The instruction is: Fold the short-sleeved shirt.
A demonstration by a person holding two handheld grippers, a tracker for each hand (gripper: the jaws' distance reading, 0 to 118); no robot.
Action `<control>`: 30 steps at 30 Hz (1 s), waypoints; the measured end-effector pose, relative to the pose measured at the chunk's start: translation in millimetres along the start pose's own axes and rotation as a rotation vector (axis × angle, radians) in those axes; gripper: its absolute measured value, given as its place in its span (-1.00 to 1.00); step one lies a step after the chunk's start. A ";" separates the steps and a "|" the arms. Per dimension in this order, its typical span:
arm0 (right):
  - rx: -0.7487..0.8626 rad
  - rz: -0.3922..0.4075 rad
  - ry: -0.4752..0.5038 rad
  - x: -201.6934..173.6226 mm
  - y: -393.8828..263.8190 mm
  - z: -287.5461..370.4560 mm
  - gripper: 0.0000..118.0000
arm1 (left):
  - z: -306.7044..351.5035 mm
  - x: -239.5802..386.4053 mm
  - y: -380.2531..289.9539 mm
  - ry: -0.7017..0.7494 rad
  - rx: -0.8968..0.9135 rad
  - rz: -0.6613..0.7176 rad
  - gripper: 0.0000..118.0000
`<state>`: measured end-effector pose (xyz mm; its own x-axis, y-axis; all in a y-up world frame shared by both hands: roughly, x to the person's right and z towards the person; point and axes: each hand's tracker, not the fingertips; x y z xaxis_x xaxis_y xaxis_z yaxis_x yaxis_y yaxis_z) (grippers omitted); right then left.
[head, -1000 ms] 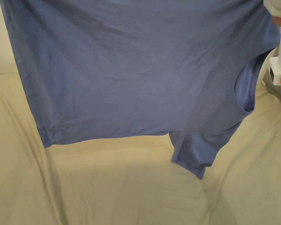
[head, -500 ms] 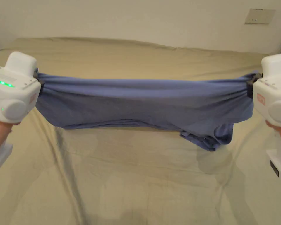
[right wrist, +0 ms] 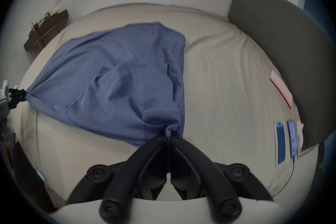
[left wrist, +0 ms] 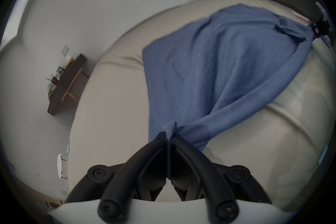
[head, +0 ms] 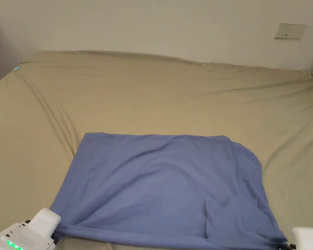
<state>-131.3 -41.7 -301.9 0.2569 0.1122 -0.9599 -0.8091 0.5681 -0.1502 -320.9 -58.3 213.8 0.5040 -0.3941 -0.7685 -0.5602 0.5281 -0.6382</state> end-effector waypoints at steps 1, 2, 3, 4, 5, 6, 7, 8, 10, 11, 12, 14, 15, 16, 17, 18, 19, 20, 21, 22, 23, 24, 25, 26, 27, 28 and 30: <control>-0.024 -0.015 0.010 2.5 -9.8 5.5 -1.00 | 5.6 3.4 -6.9 -0.029 -0.026 0.001 -1.00; -0.058 -0.049 0.034 8.6 -20.9 9.0 -1.00 | 11.9 6.1 -13.9 -0.050 -0.043 0.012 -1.00; -0.069 -0.079 0.053 12.9 -30.0 14.8 -1.00 | 18.7 7.2 -26.7 -0.066 -0.055 0.007 -1.00; -0.077 -0.095 0.058 16.0 -37.4 19.9 -1.00 | 24.3 8.9 -33.6 -0.060 -0.050 0.000 -1.00; -0.092 -0.082 0.049 18.0 -42.9 24.3 -1.00 | 30.1 11.4 -41.0 -0.057 -0.063 -0.019 -1.00; -0.122 -0.061 0.033 14.1 -50.6 30.6 -1.00 | 35.6 14.0 -48.3 -0.052 -0.087 -0.052 -1.00; -0.134 -0.044 0.023 14.5 -56.4 34.3 -1.00 | 39.9 15.0 -54.4 -0.073 -0.107 -0.070 -1.00; -0.146 -0.038 0.034 14.9 -62.4 36.9 -1.00 | 44.8 17.2 -59.8 -0.099 -0.116 -0.066 -1.00; -0.167 -0.040 0.044 9.4 -74.4 41.9 -1.00 | 52.4 21.0 -70.3 -0.110 -0.130 -0.078 -1.00; -0.181 -0.033 0.048 7.9 -79.0 43.1 -1.00 | 49.6 21.3 -77.4 -0.113 -0.136 -0.100 -1.00; -0.198 -0.026 0.044 6.5 -82.9 44.0 -1.00 | 52.0 23.2 -81.8 -0.112 -0.142 -0.126 -1.00; -0.214 -0.024 0.036 1.8 -89.9 45.7 -1.00 | 55.5 26.1 -87.0 -0.115 -0.148 -0.135 -1.00; -0.218 -0.030 0.038 1.9 -91.8 44.7 -1.00 | 65.2 34.3 -84.6 -0.115 -0.149 -0.140 -1.00; -0.221 -0.038 0.038 3.0 -92.8 42.3 -1.00 | 66.5 36.0 -85.6 -0.123 -0.156 -0.142 -1.00; -0.228 -0.044 0.038 4.3 -93.2 38.4 -1.00 | 66.9 37.6 -86.4 -0.129 -0.164 -0.147 -1.00; -0.233 -0.051 0.033 2.5 -94.3 36.9 -1.00 | 66.7 39.0 -87.0 -0.127 -0.163 -0.149 -1.00; -0.239 -0.059 0.034 3.3 -94.3 33.0 -1.00 | 54.4 33.1 -92.3 -0.137 -0.169 -0.147 -1.00; -0.240 -0.063 0.034 2.8 -94.6 29.6 -1.00 | 52.5 32.6 -92.2 -0.138 -0.171 -0.146 -1.00; -0.232 -0.063 0.022 1.7 -95.0 27.0 -0.99 | 51.4 31.8 -91.4 -0.137 -0.172 -0.144 -1.00; -0.213 -0.063 0.004 0.6 -95.0 25.0 -0.95 | 50.7 30.6 -90.2 -0.125 -0.161 -0.136 -0.97; -0.194 -0.061 -0.026 -0.2 -93.9 25.6 -0.73 | 49.2 31.1 -88.9 -0.099 -0.141 -0.115 -0.86; -0.190 -0.058 -0.077 0.4 -91.6 26.5 -0.20 | 49.8 28.6 -86.6 -0.060 -0.133 -0.086 -0.49; -0.179 -0.063 -0.097 2.7 -89.0 28.7 0.28 | 51.6 25.8 -83.7 -0.039 -0.129 -0.049 -0.04; -0.144 -0.085 -0.087 3.5 -83.9 36.6 0.68 | 55.9 21.6 -78.7 -0.058 -0.108 0.013 0.42; -0.087 -0.111 -0.069 5.6 -75.9 47.3 0.86 | 66.3 20.9 -71.1 -0.082 -0.066 0.085 0.78; -0.029 -0.127 -0.063 6.1 -66.7 59.0 0.85 | 74.8 15.3 -63.0 -0.099 -0.001 0.164 0.82; 0.075 -0.103 -0.110 1.3 -43.3 84.7 0.85 | 94.7 1.8 -43.7 -0.092 0.109 0.323 0.82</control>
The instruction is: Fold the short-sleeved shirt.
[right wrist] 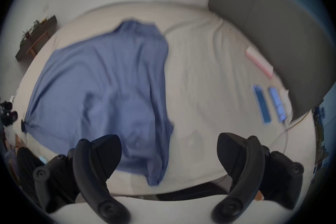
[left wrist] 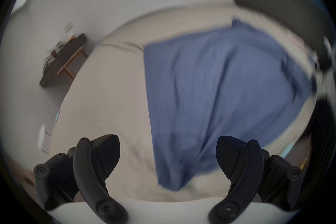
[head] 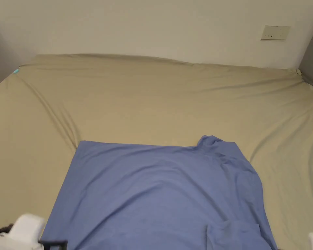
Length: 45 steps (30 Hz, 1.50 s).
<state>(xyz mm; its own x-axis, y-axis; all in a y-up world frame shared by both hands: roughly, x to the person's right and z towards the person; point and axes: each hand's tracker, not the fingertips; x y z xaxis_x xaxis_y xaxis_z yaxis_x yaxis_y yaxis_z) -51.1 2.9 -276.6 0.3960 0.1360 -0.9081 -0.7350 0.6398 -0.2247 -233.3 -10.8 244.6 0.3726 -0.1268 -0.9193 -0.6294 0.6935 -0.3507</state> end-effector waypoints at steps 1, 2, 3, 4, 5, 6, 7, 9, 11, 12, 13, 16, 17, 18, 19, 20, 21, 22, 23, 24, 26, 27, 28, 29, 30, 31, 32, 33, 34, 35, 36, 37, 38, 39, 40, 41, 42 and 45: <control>0.064 0.052 -0.052 -8.6 14.2 14.4 0.85 | 15.0 4.3 15.6 -0.016 0.083 0.074 0.82; 0.132 0.106 -0.095 -17.7 27.9 28.8 0.85 | 27.9 4.5 29.5 -0.035 0.167 0.144 0.81; 0.204 0.134 -0.111 -27.2 41.2 44.1 0.85 | 40.0 5.8 41.9 -0.032 0.245 0.199 0.82; 0.272 0.140 -0.097 -35.6 53.4 59.8 0.85 | 51.2 8.7 52.9 -0.025 0.314 0.233 0.82; 0.339 0.125 -0.065 -43.3 65.4 76.1 0.85 | 64.5 15.6 65.3 -0.016 0.386 0.248 0.81; 0.387 0.105 -0.038 -49.8 76.0 90.9 0.85 | 75.5 21.3 75.2 -0.007 0.440 0.248 0.81; 0.435 0.083 -0.001 -57.7 86.5 107.3 0.85 | 87.5 28.6 86.3 0.007 0.484 0.237 0.81; 0.532 0.074 0.050 -70.6 101.6 134.1 0.79 | 107.7 42.9 105.7 0.034 0.557 0.191 0.71; 0.621 0.080 0.053 -87.7 111.3 157.9 0.48 | 128.8 60.0 121.4 0.082 0.623 0.123 0.37; 0.650 0.087 0.060 -90.7 114.8 163.0 -0.02 | 136.9 67.5 127.1 0.102 0.640 0.100 -0.02; 0.686 0.092 0.068 -97.5 116.7 170.2 -0.48 | 143.0 74.3 132.0 0.109 0.664 0.078 -0.37; 0.749 0.115 0.099 -113.9 120.2 179.9 -1.00 | 161.5 92.1 139.3 0.095 0.729 0.071 -0.90; 0.752 0.131 0.087 -120.4 120.1 182.7 -1.00 | 163.3 94.5 139.6 0.090 0.744 0.071 -0.96; 0.752 0.154 0.083 -125.8 119.7 184.6 -1.00 | 166.5 97.4 139.8 0.085 0.752 0.067 -1.00; 0.755 0.162 0.083 -131.0 118.4 186.1 -1.00 | 169.2 100.7 140.1 0.089 0.756 0.060 -1.00; 0.763 0.162 0.083 -132.5 117.0 182.3 -1.00 | 169.8 101.7 139.9 0.122 0.789 0.064 -1.00; 0.770 0.163 0.083 -135.5 114.0 181.7 -1.00 | 169.0 102.1 139.4 0.134 0.791 0.068 -1.00; 0.769 0.168 0.082 -138.7 112.2 180.2 -1.00 | 169.2 102.7 140.2 0.122 0.768 0.062 -1.00; 0.758 0.177 0.079 -141.1 111.5 177.7 -1.00 | 169.0 102.7 140.1 0.115 0.767 0.067 -1.00; 0.741 0.189 0.080 -140.7 111.3 171.0 -1.00 | 167.7 103.0 139.8 0.108 0.767 0.076 -1.00; 0.735 0.198 0.086 -140.9 111.2 167.1 -1.00 | 165.0 102.7 140.8 0.096 0.747 0.062 -1.00; 0.735 0.203 0.079 -140.7 111.5 167.3 -1.00 | 164.3 102.5 140.8 0.103 0.749 0.048 -1.00; 0.739 0.207 0.071 -139.8 112.5 165.6 -1.00 | 163.4 102.2 140.8 0.114 0.746 0.029 -1.00; 0.744 0.207 0.064 -139.4 113.3 165.7 -1.00 | 162.1 104.2 141.3 0.123 0.745 0.021 -1.00; 0.751 0.209 0.058 -139.0 114.2 165.7 -1.00 | 161.3 103.7 141.5 0.123 0.739 0.020 -1.00; 0.754 0.211 0.059 -141.1 114.6 168.0 -1.00 | 159.9 102.3 141.4 0.112 0.733 0.024 -1.00; 0.754 0.211 0.061 -144.2 114.4 170.6 -1.00 | 158.4 100.9 141.1 0.097 0.723 0.031 -1.00; 0.753 0.212 0.063 -144.4 114.2 170.4 -1.00 | 156.3 102.3 140.7 0.092 0.709 0.031 -1.00; 0.751 0.215 0.065 -144.5 113.5 169.4 -1.00 | 152.9 100.9 139.3 0.093 0.695 0.027 -1.00; 0.747 0.219 0.065 -144.6 112.3 167.7 -1.00 | 148.6 98.9 137.3 0.088 0.671 0.018 -1.00; 0.740 0.223 0.067 -146.2 110.4 167.3 -1.00 | 141.6 95.6 134.2 0.079 0.611 -0.006 -1.00; 0.728 0.226 0.070 -145.8 108.8 164.5 -1.00 | 134.0 94.1 129.9 0.078 0.552 -0.020 -1.00; 0.714 0.231 0.073 -145.0 107.3 161.5 -1.00 | 126.0 89.2 124.2 0.081 0.521 -0.014 -1.00; 0.698 0.239 0.076 -143.9 105.6 157.9 -1.00 | 115.4 82.1 115.1 0.082 0.467 0.014 -1.00; 0.681 0.247 0.075 -137.8 104.1 150.9 -1.00 | 105.3 75.0 105.3 0.067 0.410 0.034 -1.00; 0.667 0.254 0.072 -135.5 102.0 147.3 -1.00 | 95.3 68.4 93.3 0.042 0.364 0.062 -1.00; 0.657 0.259 0.068 -133.3 99.7 144.0 -1.00 | 82.0 58.5 78.5 0.033 0.292 0.105 -1.00; 0.612 0.261 0.065 -124.0 91.9 134.6 -1.00 | 42.1 26.0 28.7 0.021 0.058 0.237 0.06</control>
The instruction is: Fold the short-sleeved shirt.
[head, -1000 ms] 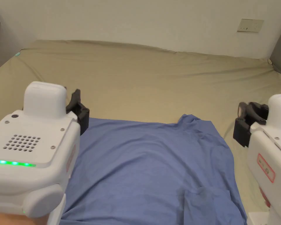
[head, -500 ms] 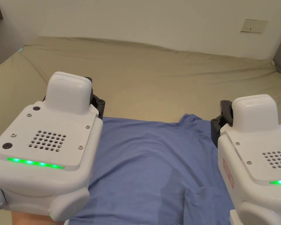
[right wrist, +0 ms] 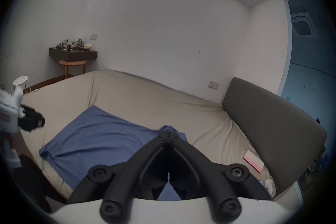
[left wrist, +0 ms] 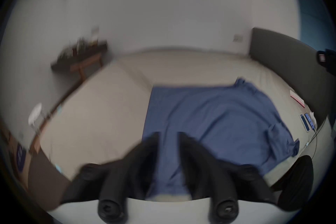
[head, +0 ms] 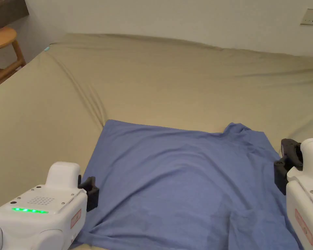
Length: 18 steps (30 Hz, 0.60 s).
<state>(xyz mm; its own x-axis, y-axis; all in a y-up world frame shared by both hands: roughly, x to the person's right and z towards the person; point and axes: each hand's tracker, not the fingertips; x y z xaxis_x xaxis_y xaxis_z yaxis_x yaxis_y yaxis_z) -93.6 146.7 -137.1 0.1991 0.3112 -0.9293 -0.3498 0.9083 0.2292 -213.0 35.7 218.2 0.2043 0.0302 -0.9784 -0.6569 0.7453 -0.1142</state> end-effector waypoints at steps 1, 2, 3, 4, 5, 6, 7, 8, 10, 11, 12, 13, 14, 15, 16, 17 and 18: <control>-0.017 -0.002 -0.002 1.7 -4.4 -0.9 -1.00 | -12.1 -14.3 -15.7 0.015 -0.054 0.040 0.47; -0.031 -0.004 -0.003 3.2 -8.5 -1.8 -1.00 | -22.9 -25.5 -29.6 0.045 -0.128 0.052 0.69; -0.047 -0.006 -0.005 4.5 -14.0 -2.5 -1.00 | -33.2 -35.9 -44.3 0.080 -0.165 0.055 0.72; -0.064 -0.011 -0.008 5.8 -18.6 -4.3 -1.00 | -40.8 -45.3 -57.3 0.103 -0.166 0.053 0.72; -0.082 -0.016 -0.010 7.0 -22.7 -6.1 -1.00 | -46.9 -50.7 -66.6 0.119 -0.199 0.043 0.72; -0.102 -0.022 -0.012 8.2 -26.8 -8.4 -1.00 | -52.6 -54.9 -74.2 0.126 -0.226 0.044 0.72; -0.122 -0.029 -0.011 7.0 -29.7 -8.5 -1.00 | -57.5 -57.8 -79.6 0.120 -0.239 0.052 0.72; -0.132 -0.035 -0.010 7.7 -32.5 -9.7 -1.00 | -59.2 -59.7 -84.7 0.111 -0.242 0.055 0.72; -0.150 -0.045 -0.012 8.5 -36.8 -11.2 -1.00 | -67.5 -59.4 -88.9 0.114 -0.265 0.043 0.72; -0.155 -0.046 -0.016 7.5 -37.3 -11.1 -1.00 | -70.7 -58.3 -89.5 0.121 -0.274 0.026 0.71; -0.161 -0.042 -0.020 7.6 -37.5 -12.2 -1.00 | -69.7 -56.6 -89.3 0.134 -0.276 0.006 0.70; -0.165 -0.037 -0.021 8.2 -36.9 -12.8 -1.00 | -71.9 -54.9 -88.3 0.138 -0.277 -0.002 0.68; -0.166 -0.035 -0.021 9.2 -36.3 -12.8 -1.00 | -73.9 -53.5 -87.6 0.130 -0.277 -0.009 0.63; -0.163 -0.036 -0.023 6.3 -32.9 -10.1 -1.00 | -74.9 -51.7 -87.1 0.109 -0.282 -0.023 0.47; -0.162 -0.037 -0.026 7.2 -31.7 -9.9 -1.00 | -75.6 -50.1 -87.0 0.098 -0.289 -0.034 0.21; -0.163 -0.038 -0.029 8.3 -30.9 -10.1 -1.00 | -78.5 -48.0 -87.7 0.092 -0.294 -0.051 -0.11; -0.162 -0.040 -0.033 9.3 -30.2 -10.1 -1.00 | -80.0 -45.8 -87.9 0.081 -0.294 -0.056 -0.42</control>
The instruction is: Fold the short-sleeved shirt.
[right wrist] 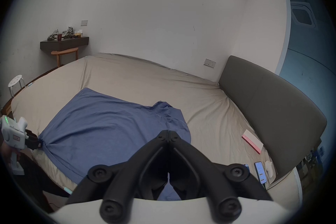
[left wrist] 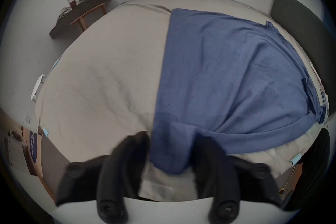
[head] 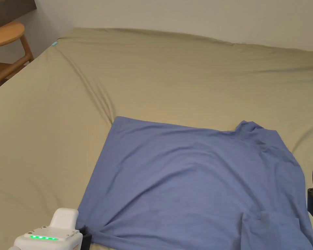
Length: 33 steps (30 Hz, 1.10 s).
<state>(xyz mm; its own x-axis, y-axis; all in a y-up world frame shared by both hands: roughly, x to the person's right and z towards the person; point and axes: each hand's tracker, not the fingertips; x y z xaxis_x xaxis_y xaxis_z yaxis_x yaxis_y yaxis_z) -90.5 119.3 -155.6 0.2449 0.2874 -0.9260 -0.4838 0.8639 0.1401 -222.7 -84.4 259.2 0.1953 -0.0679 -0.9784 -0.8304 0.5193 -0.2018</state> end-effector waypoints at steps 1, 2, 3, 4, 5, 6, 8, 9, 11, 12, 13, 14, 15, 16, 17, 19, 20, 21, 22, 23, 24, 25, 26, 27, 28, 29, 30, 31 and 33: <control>-0.001 -0.002 -0.004 1.6 0.5 1.0 -1.00 | 0.6 3.2 0.9 -0.028 0.002 -0.006 -0.60; -0.003 -0.003 -0.004 2.7 1.3 1.2 -1.00 | -0.1 3.2 0.5 -0.030 0.004 -0.015 -0.75; -0.004 -0.004 -0.002 4.2 2.2 0.9 -1.00 | -1.1 6.9 1.2 -0.029 0.000 -0.029 -0.89; -0.003 -0.002 0.002 5.5 2.9 0.4 -1.00 | -2.9 9.8 2.3 -0.035 -0.010 -0.044 -0.90; -0.001 0.004 0.002 6.7 3.2 0.5 -1.00 | -3.5 13.5 4.0 -0.020 -0.020 -0.067 -0.90; 0.002 0.014 -0.005 7.8 4.1 0.7 -1.00 | -2.0 13.7 5.0 -0.005 -0.010 -0.084 -0.91; 0.010 0.019 -0.019 12.6 4.7 3.0 -1.00 | 4.0 15.5 8.8 -0.001 0.005 -0.091 -0.91; 0.012 0.008 -0.024 16.9 3.3 4.5 -1.00 | 9.7 15.4 11.5 0.018 0.040 -0.086 -0.90; 0.000 -0.024 -0.036 25.5 -1.1 5.7 -1.00 | 25.6 13.3 17.3 0.033 0.095 -0.060 -0.91; -0.012 -0.038 -0.043 29.7 -5.9 5.4 -1.00 | 34.2 11.2 20.6 0.019 0.134 -0.026 -0.90; -0.035 -0.050 -0.050 33.8 -12.8 4.0 -1.00 | 42.2 8.6 23.9 -0.009 0.148 0.007 -0.91; -0.075 -0.059 -0.051 37.5 -20.5 1.4 -1.00 | 53.2 8.0 26.8 -0.023 0.158 0.030 -0.91; -0.124 -0.072 -0.047 41.5 -31.4 -3.2 -0.96 | 60.5 7.0 29.2 -0.022 0.182 0.043 -0.91; -0.175 -0.096 -0.036 45.3 -43.5 -8.5 -0.68 | 66.1 7.1 30.4 -0.021 0.194 0.037 -0.91; -0.240 -0.124 -0.017 50.7 -58.5 -17.1 -0.68 | 70.4 7.8 31.3 -0.020 0.199 0.035 -0.91; -0.460 -0.173 0.000 57.5 -91.3 -39.9 -0.24 | 77.0 9.7 33.6 -0.024 0.209 0.040 -0.91; -0.530 -0.189 0.009 58.9 -107.5 -48.4 0.19 | 78.1 10.7 33.1 -0.029 0.212 0.044 -0.91; -0.572 -0.208 0.023 60.6 -127.1 -56.2 0.57 | 78.7 11.8 32.3 -0.033 0.210 0.046 -0.91; -0.599 -0.215 0.022 60.3 -142.2 -60.9 0.63 | 77.2 12.7 32.5 -0.029 0.202 0.042 -0.91; -0.626 -0.219 0.006 59.2 -154.6 -64.9 0.62 | 76.5 14.3 30.9 -0.021 0.197 0.034 -0.91; -0.674 -0.217 -0.006 57.7 -166.2 -69.4 0.62 | 75.5 15.6 29.3 -0.012 0.189 0.027 -0.91; -0.706 -0.218 -0.004 53.4 -176.1 -70.9 0.62 | 74.9 16.3 27.7 -0.008 0.182 0.025 -0.91; -0.723 -0.237 0.011 52.8 -183.9 -73.4 0.62 | 73.1 15.8 27.2 -0.007 0.178 0.026 -0.91; -0.736 -0.258 0.021 52.6 -189.7 -75.6 0.62 | 73.0 16.0 25.5 -0.005 0.176 0.029 -0.91; -0.736 -0.273 0.031 52.5 -194.4 -77.9 0.62 | 72.6 16.2 24.5 -0.002 0.167 0.032 -0.90; -0.733 -0.276 0.038 50.8 -197.6 -79.1 0.61 | 72.2 16.5 23.6 0.000 0.162 0.033 -0.91; -0.727 -0.274 0.040 50.1 -199.0 -80.7 0.53 | 70.3 15.4 23.8 0.003 0.156 0.032 -0.91; -0.721 -0.268 0.043 49.3 -199.7 -82.5 0.39 | 70.0 15.9 23.2 0.009 0.150 0.029 -0.91; -0.718 -0.252 0.058 43.2 -197.2 -84.0 -0.14 | 69.6 16.6 22.6 0.014 0.145 0.024 -0.91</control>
<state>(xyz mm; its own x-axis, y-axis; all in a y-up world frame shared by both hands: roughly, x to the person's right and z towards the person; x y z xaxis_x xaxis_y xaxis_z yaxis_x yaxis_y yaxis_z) -55.1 -73.4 -252.6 0.3857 0.0778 -0.9193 -0.8514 0.4140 -0.3222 -201.8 -14.6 241.6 0.1682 -0.0658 -0.9836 -0.7506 0.6383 -0.1711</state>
